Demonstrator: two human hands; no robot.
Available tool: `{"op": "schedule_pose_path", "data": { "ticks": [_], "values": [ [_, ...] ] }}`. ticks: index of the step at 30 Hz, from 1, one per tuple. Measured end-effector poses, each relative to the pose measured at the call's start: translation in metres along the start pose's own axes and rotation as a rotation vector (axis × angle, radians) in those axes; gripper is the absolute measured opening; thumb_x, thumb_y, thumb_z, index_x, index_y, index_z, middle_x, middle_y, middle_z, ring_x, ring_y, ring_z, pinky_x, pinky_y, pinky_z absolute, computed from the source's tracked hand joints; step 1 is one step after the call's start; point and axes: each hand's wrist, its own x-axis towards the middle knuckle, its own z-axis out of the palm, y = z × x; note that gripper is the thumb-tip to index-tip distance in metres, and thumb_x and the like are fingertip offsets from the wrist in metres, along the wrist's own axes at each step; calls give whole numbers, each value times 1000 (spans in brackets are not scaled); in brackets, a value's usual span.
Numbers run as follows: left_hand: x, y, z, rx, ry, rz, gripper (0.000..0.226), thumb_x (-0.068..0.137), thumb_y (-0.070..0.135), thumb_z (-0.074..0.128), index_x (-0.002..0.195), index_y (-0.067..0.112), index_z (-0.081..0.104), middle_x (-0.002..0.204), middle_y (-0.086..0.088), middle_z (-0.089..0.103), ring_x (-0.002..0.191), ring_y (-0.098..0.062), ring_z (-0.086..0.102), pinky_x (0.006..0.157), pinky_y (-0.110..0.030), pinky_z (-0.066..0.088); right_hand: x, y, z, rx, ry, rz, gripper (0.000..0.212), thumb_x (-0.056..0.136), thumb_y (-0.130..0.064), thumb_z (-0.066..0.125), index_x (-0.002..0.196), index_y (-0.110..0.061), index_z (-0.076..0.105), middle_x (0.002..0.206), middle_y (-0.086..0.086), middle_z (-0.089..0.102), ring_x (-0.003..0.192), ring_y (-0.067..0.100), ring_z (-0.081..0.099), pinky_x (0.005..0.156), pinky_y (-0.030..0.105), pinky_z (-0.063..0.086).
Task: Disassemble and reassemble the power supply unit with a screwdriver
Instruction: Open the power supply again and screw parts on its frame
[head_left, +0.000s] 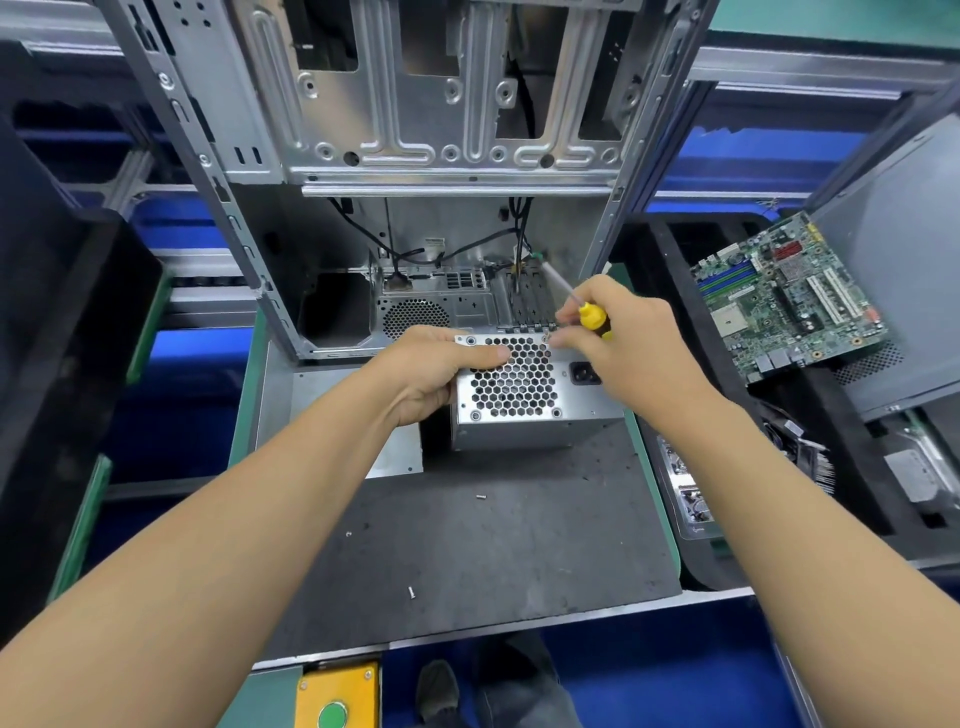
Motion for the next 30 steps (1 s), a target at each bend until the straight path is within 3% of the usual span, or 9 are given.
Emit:
{"op": "schedule_pose_path", "data": {
  "ticks": [4,6,10,12,15,18,20,23,30],
  "values": [
    [1,1,-1,9,4,-12,40,73,3,80,111,-7,68,101,-19,75,97,-29,73,89,-44,59,-3,2,-20,79,96,144,28,97,-52,51,90,-25,46,68,-1,64,61,15,64,56,33,53],
    [1,2,-1,-2,-4,-12,38,74,3,79,109,-7,69,100,-19,75,94,-28,74,82,-40,61,-6,6,-32,-27,33,231,43,95,-68,34,94,-26,39,68,-1,58,61,20,59,53,35,41],
    [0,3,0,-5,-5,-16,29,78,2,78,104,-5,70,96,-18,76,88,-27,75,66,-33,61,-13,18,-51,-3,-183,266,8,100,-36,42,108,-35,45,85,0,53,69,19,52,64,33,40],
    [0,3,-1,-4,-3,-18,30,78,2,78,105,-5,69,97,-19,76,89,-27,75,66,-33,61,-18,20,-55,34,-73,166,20,98,-23,56,112,-37,58,94,-4,55,74,12,56,70,20,45],
    [1,3,-1,7,4,-21,33,76,4,79,106,-5,69,98,-18,76,89,-27,75,68,-34,62,-22,18,-52,462,212,204,23,82,-12,78,99,-26,72,86,-5,70,76,8,62,71,14,48],
    [1,2,-1,1,10,-15,32,76,4,79,106,-5,70,97,-18,76,87,-26,75,68,-34,62,-18,13,-42,1014,390,319,14,87,-6,72,95,-17,67,85,2,66,74,14,57,71,24,45],
    [2,1,-1,7,17,-12,31,76,4,79,105,-4,70,96,-17,76,86,-25,75,68,-34,62,-10,11,-36,1168,482,357,4,97,-19,61,97,-15,61,88,3,68,74,13,62,70,26,50],
    [2,1,-1,15,16,-13,32,75,5,79,105,-2,71,97,-16,76,87,-25,75,70,-34,62,-1,5,-26,1075,533,394,28,104,-40,43,103,-13,48,89,4,74,86,25,74,71,40,61],
    [0,-2,-1,10,20,-8,34,73,5,80,104,-2,71,98,-17,76,90,-26,75,78,-38,62,6,-1,-13,845,376,268,18,105,-41,37,97,-25,40,86,10,61,79,35,73,61,41,61]
  ]
}}
